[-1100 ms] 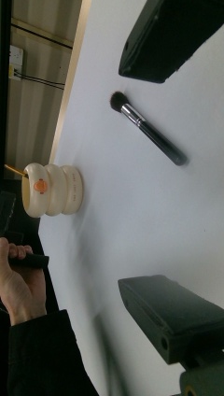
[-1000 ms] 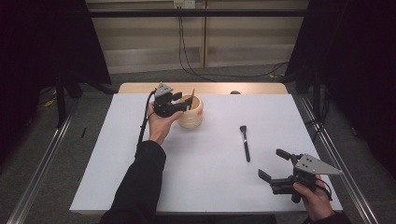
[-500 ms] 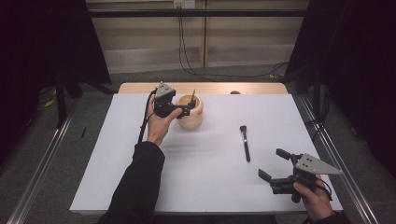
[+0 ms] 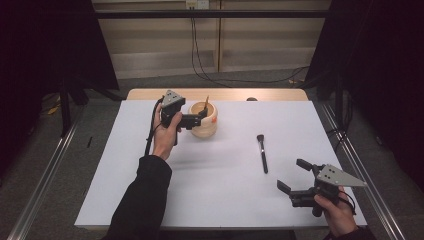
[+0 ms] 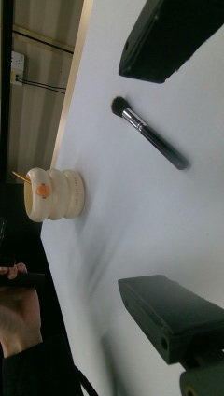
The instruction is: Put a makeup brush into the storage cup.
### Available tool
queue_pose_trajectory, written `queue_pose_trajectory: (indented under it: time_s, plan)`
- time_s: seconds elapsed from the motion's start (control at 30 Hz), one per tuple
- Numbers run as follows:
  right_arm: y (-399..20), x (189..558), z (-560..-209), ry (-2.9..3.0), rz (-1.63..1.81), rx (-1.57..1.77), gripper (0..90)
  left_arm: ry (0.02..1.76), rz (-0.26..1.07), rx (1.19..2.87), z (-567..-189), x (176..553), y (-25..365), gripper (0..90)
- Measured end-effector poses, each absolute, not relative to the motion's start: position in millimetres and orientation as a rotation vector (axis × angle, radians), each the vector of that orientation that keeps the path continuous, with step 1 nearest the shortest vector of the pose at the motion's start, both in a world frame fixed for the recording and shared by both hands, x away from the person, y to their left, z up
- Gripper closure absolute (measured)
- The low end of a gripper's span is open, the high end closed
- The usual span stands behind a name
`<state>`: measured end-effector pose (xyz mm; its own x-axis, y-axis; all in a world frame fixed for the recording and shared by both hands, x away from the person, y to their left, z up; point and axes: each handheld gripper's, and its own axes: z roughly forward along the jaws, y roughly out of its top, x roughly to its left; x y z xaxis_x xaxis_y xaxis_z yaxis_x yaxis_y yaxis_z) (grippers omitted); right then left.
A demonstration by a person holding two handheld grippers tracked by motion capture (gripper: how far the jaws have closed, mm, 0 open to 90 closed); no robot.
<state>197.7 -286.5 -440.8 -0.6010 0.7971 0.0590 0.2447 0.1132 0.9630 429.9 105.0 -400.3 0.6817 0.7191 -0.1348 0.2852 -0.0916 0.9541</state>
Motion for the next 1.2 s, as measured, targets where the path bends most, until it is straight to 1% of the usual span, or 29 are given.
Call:
queue_pose_trajectory:
  time_s: [0.17,0.23,0.27,0.43,0.5,0.63,0.67,0.77,1.2]
  plan:
    - [-286.9,198.1,-440.9,1.912,1.501,1.011,0.5,0.812,0.418,1.671,-397.4,423.4,108.0,2.2]
    - [-286.8,198.6,-441.0,1.909,1.499,1.010,0.5,0.821,0.448,1.666,-395.6,420.3,108.8,2.2]
    - [-286.9,198.6,-440.9,1.907,1.498,1.010,0.5,0.815,0.431,1.660,-394.5,418.5,111.1,2.2]
    - [-287.0,198.7,-440.9,1.906,1.496,1.010,0.5,0.802,0.451,1.665,-389.3,408.8,114.0,2.2]
    - [-287.0,198.8,-440.8,1.904,1.495,1.010,0.5,0.787,0.430,1.661,-387.2,404.3,116.2,2.2]
    - [-287.4,198.6,-440.7,1.904,1.494,1.014,0.5,0.767,0.454,1.676,-382.5,392.7,121.4,2.2]
    - [-287.5,198.6,-440.7,1.903,1.494,1.013,0.5,0.767,0.439,1.665,-382.7,391.6,122.6,2.2]
    - [-287.3,198.7,-440.8,1.901,1.491,1.015,0.5,0.804,0.449,1.665,-382.9,384.9,126.1,2.4]
    - [-288.0,199.7,-440.7,1.897,1.489,1.022,0.5,0.775,0.476,1.641,-387.1,350.8,150.6,2.2]
